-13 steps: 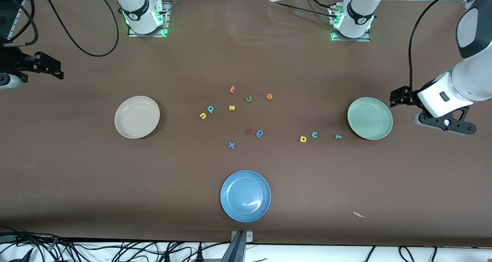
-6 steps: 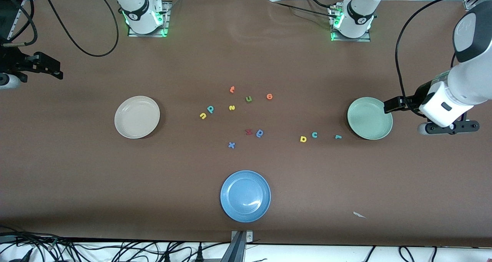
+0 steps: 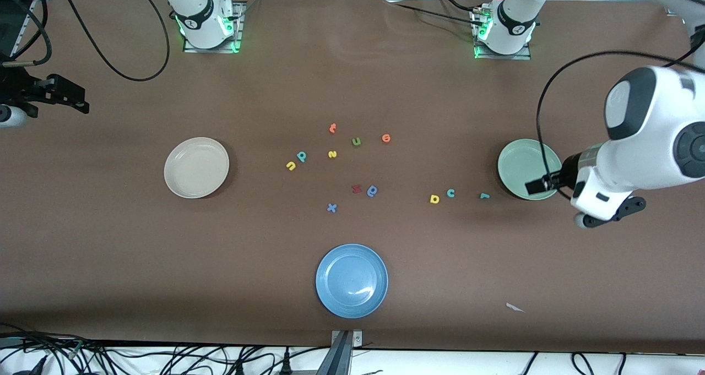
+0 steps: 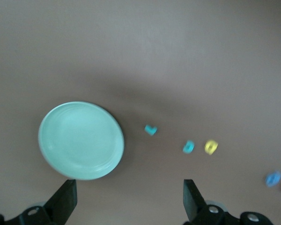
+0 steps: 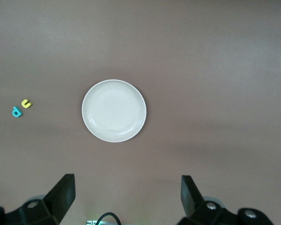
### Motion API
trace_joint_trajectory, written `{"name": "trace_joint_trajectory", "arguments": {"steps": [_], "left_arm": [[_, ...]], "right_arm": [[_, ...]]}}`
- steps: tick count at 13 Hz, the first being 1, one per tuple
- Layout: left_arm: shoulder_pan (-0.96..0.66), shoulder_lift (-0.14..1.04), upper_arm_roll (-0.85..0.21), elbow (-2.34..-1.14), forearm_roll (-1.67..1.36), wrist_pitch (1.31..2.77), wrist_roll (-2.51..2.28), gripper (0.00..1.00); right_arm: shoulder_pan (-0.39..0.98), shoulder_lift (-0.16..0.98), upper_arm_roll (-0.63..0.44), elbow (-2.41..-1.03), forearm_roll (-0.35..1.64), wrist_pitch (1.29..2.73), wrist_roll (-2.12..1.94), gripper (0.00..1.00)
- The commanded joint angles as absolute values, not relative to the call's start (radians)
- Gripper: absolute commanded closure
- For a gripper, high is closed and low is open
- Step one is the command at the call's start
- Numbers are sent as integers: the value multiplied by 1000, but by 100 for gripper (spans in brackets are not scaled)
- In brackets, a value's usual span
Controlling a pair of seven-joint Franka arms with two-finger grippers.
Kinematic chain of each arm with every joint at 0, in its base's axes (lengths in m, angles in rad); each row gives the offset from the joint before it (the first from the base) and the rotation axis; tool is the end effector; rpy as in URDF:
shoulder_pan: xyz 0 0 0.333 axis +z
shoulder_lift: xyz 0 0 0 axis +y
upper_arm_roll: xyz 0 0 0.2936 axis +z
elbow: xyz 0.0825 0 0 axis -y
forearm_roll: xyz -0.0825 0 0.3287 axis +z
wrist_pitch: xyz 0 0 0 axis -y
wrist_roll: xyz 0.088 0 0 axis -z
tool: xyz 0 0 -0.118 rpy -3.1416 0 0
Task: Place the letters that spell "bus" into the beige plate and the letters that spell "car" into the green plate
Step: 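Reach the left gripper to a teal letter while the right gripper approaches letters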
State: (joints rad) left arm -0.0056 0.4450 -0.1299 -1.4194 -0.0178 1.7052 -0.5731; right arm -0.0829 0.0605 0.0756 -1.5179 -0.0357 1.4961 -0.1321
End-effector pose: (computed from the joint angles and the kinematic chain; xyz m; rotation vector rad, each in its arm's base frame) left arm 0.6030 -0.0716 0.4179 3.0363 0.6942 -0.2678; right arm 0.5073 -0.0093 0.5764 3.1076 0.1924 -0.1310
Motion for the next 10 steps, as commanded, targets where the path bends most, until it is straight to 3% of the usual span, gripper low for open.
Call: {"name": "trace_joint_trajectory", "arguments": {"steps": [1,6,10], "left_arm": [[-26,503,-123,-1419,-51,1764,-710,0],[-28,541,-124,-1580,-123,1933,-843,0],[-64,541,-124,-1755,-117,2132,-934,8]], "right_arm": [[-63,83,83,-1497,-6,1466,-120,0],[-28,149,83,-1494,69,1489,-100,0],[55,195,83,-1514,64,1587,-40,0]]}}
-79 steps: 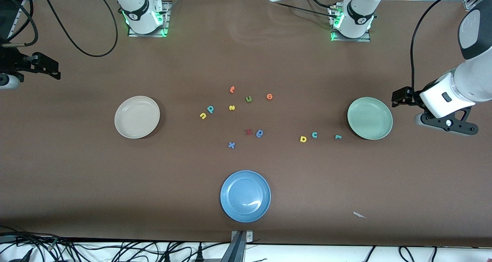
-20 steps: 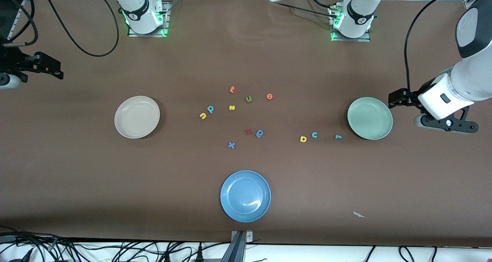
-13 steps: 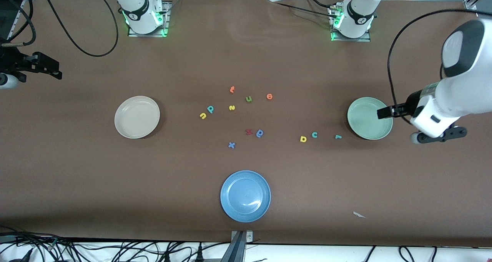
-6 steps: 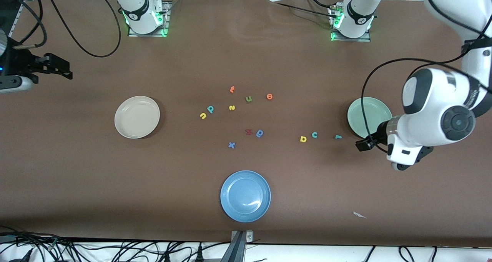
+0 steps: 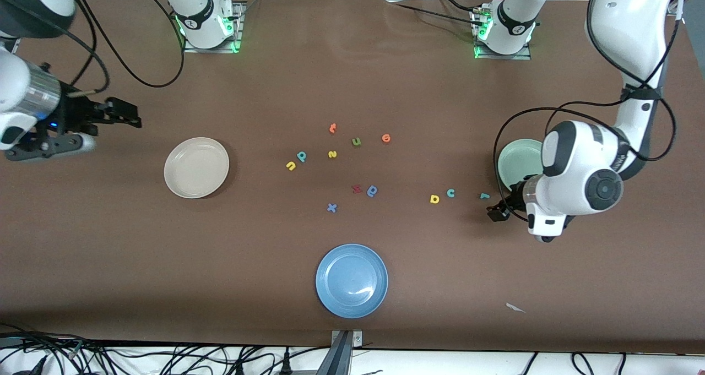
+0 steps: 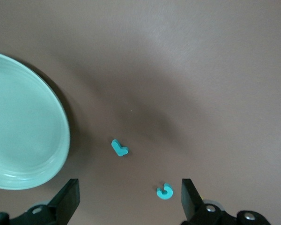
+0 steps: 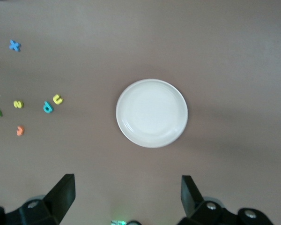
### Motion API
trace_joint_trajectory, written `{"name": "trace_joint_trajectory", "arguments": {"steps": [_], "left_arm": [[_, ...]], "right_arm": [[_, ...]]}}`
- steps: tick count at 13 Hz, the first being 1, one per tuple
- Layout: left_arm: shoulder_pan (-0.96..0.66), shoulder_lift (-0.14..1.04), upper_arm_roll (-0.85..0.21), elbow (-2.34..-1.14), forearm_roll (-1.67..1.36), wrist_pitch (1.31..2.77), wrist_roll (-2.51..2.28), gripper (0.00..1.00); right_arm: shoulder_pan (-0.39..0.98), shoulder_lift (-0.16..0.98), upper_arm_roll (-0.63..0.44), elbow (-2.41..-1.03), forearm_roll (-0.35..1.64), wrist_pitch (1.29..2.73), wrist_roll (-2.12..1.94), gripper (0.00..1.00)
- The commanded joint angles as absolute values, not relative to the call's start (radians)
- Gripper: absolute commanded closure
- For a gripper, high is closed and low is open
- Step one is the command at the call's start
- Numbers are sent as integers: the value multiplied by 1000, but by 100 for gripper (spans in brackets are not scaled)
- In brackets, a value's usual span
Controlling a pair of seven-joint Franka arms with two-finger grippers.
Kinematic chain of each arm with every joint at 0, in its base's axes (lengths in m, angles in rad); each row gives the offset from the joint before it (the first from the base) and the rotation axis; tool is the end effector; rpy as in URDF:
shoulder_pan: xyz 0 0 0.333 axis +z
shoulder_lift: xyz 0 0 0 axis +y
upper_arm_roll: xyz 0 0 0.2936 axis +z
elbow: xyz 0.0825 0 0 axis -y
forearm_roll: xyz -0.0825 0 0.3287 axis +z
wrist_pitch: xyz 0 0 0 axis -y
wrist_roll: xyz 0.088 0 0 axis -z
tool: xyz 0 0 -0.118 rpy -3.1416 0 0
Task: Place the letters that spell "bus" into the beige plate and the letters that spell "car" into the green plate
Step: 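Reach the left gripper to a teal letter while the right gripper approaches letters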
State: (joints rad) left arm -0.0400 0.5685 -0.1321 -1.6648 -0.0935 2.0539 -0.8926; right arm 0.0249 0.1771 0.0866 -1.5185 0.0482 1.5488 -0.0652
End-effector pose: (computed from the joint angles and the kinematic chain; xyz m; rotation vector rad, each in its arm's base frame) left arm 0.5950 -0.1014 0.2703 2.8456 1.1791 -0.3528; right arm 0.5354 0.0622 0.5194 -3.0616 -0.2670 0.2272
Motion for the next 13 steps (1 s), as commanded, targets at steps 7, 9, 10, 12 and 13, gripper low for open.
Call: {"name": "trace_joint_trajectory", "arguments": {"steps": [7,9,10,12,13], "left_arm": [[-81,549,-123,-1913,-92,2327,-1045,43],[-81,569,-120,-1914,-87,2370,-1068,43],[-81,575,-120,-1916,-66,2381,-1087,43],[-81,592,-120,-1916,6,2382,-1150,43],[-80,598,-120,-1916,30,2382,-1175,43]], "right_arm": [[81,189,239,-1820,49,1929,182,0],[81,187,296,-1914,38,2041,262,0],[81,186,322,-1948,17,2083,309,0],[81,192,371,-2000,-11,2150,386,0],[81,195,388,-2034,-12,2193,415,0]]}}
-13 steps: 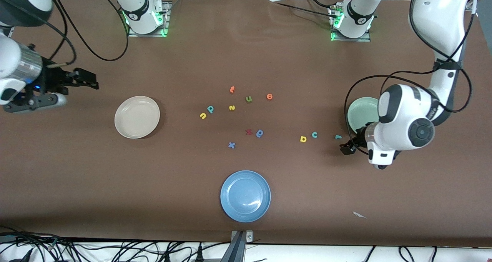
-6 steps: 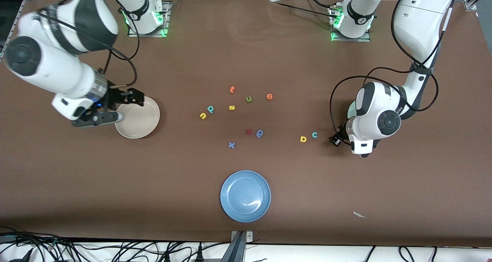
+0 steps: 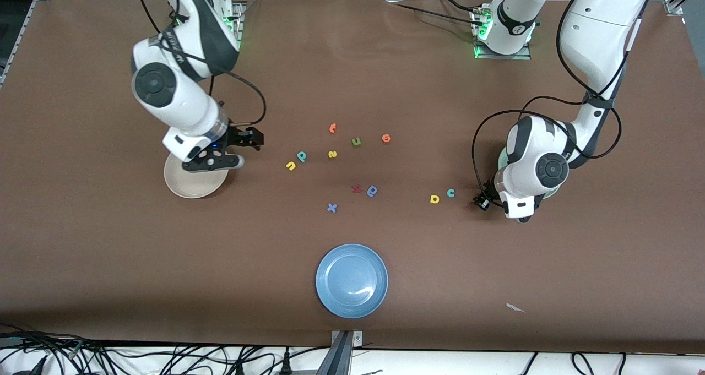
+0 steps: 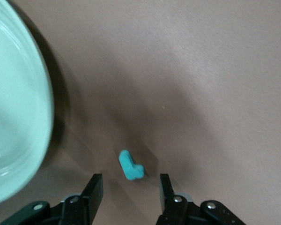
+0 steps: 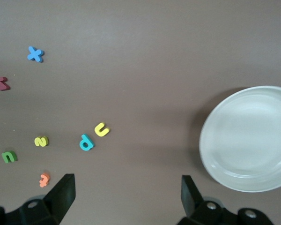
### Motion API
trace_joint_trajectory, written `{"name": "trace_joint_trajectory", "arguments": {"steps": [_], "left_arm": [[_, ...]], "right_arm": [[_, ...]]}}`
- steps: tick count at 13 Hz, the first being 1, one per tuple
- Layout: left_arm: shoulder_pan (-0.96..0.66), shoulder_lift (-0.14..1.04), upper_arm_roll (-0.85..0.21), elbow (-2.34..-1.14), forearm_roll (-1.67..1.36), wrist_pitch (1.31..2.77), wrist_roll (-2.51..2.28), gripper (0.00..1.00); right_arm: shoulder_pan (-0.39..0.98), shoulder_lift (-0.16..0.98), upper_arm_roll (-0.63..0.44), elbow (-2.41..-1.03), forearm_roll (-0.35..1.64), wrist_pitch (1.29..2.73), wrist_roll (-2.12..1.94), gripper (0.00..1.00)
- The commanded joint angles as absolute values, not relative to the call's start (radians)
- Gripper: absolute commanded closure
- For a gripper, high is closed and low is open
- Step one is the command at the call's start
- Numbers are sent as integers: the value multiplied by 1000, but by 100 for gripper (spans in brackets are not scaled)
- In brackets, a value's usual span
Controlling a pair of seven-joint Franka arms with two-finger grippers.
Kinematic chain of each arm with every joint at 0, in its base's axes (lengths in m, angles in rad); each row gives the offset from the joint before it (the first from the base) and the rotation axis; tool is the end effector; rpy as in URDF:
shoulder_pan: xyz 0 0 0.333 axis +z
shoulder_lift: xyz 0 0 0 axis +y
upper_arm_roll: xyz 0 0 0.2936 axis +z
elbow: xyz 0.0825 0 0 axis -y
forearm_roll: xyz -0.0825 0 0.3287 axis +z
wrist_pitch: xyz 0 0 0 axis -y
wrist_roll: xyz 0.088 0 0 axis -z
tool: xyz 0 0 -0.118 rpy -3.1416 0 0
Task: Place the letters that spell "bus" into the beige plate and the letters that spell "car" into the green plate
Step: 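Grasp the teal letter with the left gripper while the right gripper descends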
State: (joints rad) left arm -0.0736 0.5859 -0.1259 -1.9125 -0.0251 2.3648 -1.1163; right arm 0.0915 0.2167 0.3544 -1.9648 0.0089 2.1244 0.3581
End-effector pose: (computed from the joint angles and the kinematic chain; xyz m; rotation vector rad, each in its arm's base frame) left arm 0.5554 -0.1108 0.1923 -2.7746 -1.4307 0.2438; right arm 0.4907 0.2279 0.3653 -3.0787 -0.1185 0.1119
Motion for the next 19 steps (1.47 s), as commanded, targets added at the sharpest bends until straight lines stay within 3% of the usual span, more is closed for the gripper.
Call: {"name": "trace_joint_trajectory", "arguments": {"steps": [1,4,6,11,14,19], "left_arm": [[-80,598,-120,-1916,40,2387,-1180,44],[-72,607,-120,-1916,41,2424,-1181,47],[-72,611,-120,-1916,41,2425,-1181,56],[-69,615,-118,-1908,46,2430,-1180,57],[-69,617,-117,-1908,46,2431,-1167,78],[-72,615,-118,-1908,91,2425,-1164,100]], "right_arm": [[81,198,406,-2075,-24,2250,440,0],[83,219,434,-2149,-61,2367,497,0],[84,247,434,-2155,-96,2391,499,0],[101,351,434,-2175,-130,2561,508,0],[109,412,433,-2165,-248,2591,580,0],[164,499,414,-2106,-399,2608,741,0]]}}
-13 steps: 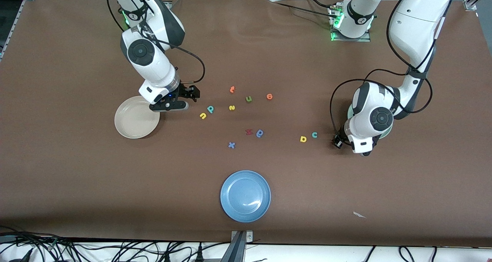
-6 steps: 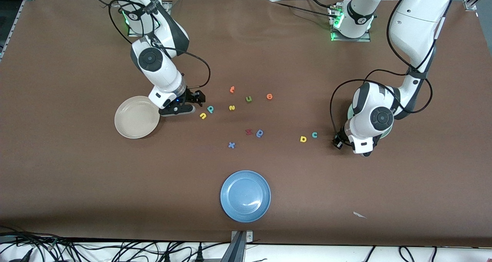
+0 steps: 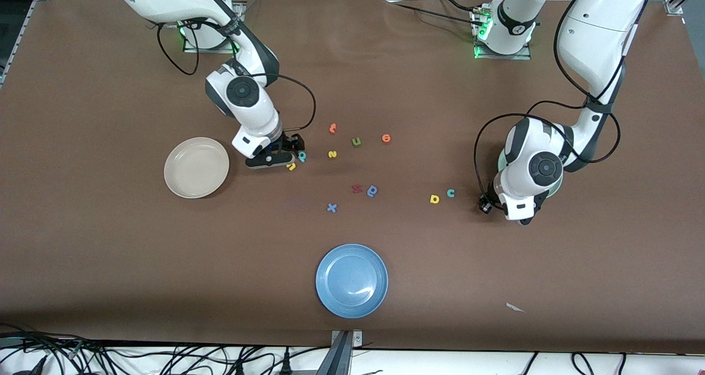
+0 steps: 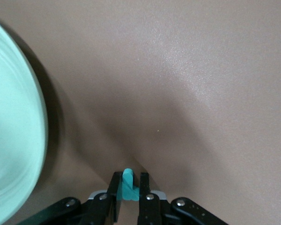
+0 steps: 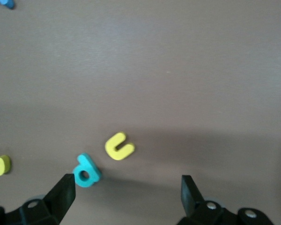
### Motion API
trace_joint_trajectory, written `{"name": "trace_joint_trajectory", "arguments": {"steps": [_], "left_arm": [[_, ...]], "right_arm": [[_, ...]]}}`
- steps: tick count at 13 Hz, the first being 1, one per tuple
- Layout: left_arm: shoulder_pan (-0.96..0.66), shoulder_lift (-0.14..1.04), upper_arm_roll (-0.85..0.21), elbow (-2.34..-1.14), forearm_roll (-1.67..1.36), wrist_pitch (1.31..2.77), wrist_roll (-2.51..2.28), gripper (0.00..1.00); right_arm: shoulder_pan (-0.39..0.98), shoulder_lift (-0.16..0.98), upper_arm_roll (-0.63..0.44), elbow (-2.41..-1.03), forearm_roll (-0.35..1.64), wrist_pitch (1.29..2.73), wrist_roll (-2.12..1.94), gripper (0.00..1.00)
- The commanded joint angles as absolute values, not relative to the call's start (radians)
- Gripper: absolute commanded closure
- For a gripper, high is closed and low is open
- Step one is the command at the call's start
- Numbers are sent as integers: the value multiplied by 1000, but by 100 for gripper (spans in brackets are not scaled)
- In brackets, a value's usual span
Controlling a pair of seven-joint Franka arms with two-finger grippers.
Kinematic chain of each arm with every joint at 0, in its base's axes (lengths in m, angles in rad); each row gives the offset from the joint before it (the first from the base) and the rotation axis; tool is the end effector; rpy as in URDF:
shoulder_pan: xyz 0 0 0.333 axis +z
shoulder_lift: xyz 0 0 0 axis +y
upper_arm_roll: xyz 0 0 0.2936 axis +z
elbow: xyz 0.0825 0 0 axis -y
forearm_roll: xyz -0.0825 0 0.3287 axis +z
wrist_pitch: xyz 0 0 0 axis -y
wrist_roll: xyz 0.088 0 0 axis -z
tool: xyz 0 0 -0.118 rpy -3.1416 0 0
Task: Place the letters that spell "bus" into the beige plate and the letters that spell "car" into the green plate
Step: 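Grasp the teal letter with the left gripper while the right gripper descends, then carry the teal letter to the green plate and open the left gripper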
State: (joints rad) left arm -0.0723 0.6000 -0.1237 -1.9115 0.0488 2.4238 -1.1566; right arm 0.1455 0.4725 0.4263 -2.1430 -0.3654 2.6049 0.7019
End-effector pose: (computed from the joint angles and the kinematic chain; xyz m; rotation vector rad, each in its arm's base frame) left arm 0.5617 -0.1087 0.1889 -2.7794 -1.4136 0.1392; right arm 0.4469 0.2938 0.2174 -3.1044 -0.2102 -0.0728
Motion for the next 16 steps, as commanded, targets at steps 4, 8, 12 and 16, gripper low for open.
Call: {"name": "trace_joint_trajectory", "arguments": {"steps": [4,8,12,16], "left_arm": [[-69,562,-121,-1867,91,2395,-1126,100],[-43,451,-126,-1864,71,2252,-982,100],[31,376,-123,-1881,-41,2028,-646,100],[61,391,-123,-1968,-37,2016,-435,100]], "right_arm": [[164,541,399,-2068,-460,2608,741,0],[164,563,383,-2057,-488,2609,741,1],[179,581,383,-2057,-505,2623,753,4],[193,591,374,-2049,-508,2628,765,5]]}}
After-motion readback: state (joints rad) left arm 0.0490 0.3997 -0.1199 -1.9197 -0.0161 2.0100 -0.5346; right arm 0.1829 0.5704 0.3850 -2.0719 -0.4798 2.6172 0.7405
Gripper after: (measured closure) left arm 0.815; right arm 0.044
